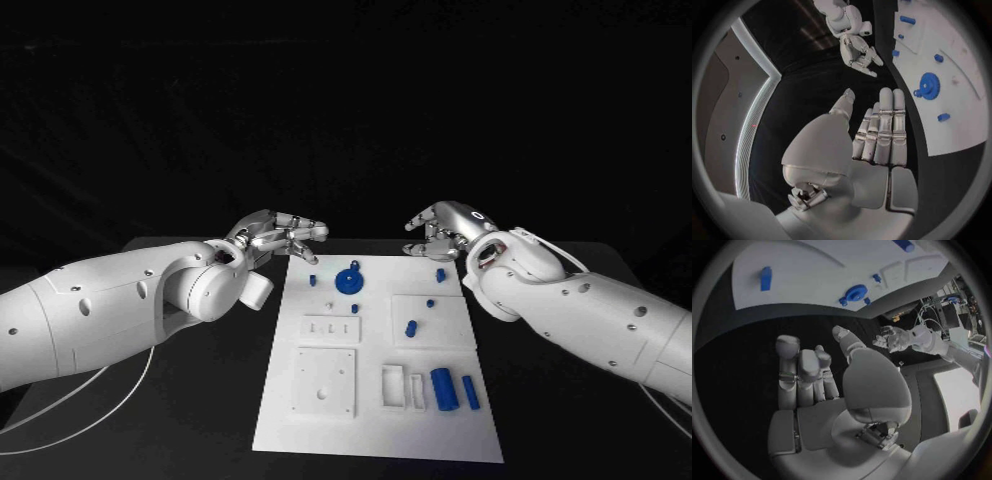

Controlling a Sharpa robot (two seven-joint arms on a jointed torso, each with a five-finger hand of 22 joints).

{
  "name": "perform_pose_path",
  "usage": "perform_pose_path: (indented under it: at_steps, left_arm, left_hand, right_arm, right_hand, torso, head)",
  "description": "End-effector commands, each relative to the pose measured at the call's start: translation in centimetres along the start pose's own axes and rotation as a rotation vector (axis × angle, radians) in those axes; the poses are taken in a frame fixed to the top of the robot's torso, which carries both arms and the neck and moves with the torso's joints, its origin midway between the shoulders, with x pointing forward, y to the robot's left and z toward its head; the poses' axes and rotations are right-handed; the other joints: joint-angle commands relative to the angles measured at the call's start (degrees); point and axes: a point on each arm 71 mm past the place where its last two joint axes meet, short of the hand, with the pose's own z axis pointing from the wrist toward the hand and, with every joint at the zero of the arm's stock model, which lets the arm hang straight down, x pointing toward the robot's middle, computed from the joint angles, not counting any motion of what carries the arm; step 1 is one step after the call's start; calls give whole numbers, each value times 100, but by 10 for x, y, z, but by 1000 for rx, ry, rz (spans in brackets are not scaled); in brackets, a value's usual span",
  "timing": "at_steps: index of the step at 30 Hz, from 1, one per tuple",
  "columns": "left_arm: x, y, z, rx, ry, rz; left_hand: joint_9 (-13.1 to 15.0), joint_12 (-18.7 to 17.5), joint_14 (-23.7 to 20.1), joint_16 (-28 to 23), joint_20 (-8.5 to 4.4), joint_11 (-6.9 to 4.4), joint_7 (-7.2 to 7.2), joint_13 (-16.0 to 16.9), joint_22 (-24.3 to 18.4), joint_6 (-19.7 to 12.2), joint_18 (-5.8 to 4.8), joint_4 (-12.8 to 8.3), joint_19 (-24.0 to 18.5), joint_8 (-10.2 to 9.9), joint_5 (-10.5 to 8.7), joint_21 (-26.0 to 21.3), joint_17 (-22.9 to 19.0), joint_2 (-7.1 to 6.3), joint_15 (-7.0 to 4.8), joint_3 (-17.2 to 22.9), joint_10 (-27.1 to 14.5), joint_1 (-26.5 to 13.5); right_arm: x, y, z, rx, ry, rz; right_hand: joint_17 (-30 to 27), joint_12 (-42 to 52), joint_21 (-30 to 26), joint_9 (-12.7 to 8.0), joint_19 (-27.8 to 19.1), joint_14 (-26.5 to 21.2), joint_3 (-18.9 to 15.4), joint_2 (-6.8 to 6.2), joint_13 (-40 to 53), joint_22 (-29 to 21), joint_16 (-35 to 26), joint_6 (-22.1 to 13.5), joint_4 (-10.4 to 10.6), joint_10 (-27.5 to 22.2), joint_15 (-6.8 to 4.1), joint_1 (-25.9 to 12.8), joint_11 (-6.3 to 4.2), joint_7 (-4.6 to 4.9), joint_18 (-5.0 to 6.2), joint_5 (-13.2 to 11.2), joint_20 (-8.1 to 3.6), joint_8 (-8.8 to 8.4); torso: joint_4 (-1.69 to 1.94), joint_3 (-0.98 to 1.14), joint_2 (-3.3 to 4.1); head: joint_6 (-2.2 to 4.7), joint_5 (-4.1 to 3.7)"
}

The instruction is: Assemble the parts on the task board

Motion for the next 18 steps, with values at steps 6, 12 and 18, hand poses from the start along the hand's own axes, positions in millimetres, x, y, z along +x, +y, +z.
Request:
perform_pose_path:
  at_steps: [6, 12, 18]
  left_arm:
    - [-1, 0, -1, 11, 13, -3]
    - [-2, 2, -2, 5, 18, -5]
    - [-2, 3, -2, 2, 20, -7]
  left_hand:
    - [11, 10, 28, -11, -33, -69, -33, 4, -5, 116, 44, -24, 5, 6, -7, 45, 3, 100, -39, -31, 275, -25]
    - [12, 30, 35, -20, -75, -142, -63, 11, -6, 139, 3, -11, 13, 0, -9, 40, 8, 131, -80, -34, 567, -25]
    - [12, 46, 43, -23, -100, -181, -77, 14, -7, 145, -22, -1, 20, -1, -9, 34, 15, 141, -101, -31, 714, -20]
  right_arm:
    - [-19, -49, -17, -53, 20, 170]
    - [-24, -83, -24, -9, 44, 194]
    - [-19, -102, -29, 29, 72, 201]
  right_hand:
    - [38, -3, -31, -8, 276, -11, -58, 190, 2, 387, 9, 85, -552, -6, 19, -2, -10, -4, 51, 204, 15, -1]
    - [32, -23, -66, -9, 269, -16, -161, 331, -8, 394, -29, 98, -798, -26, 20, 39, -12, 0, 41, 295, 15, -2]
    - [33, -30, -67, -9, 266, -16, -96, 359, -12, 400, -40, 106, -922, -33, 20, -1, -13, -1, 36, 295, 13, -3]
  torso:
    - [-122, 55, -57]
    - [-140, 84, -60]
    - [-130, 70, -52]
  head:
    - [2, -37]
    - [-13, -48]
    - [-18, -69]
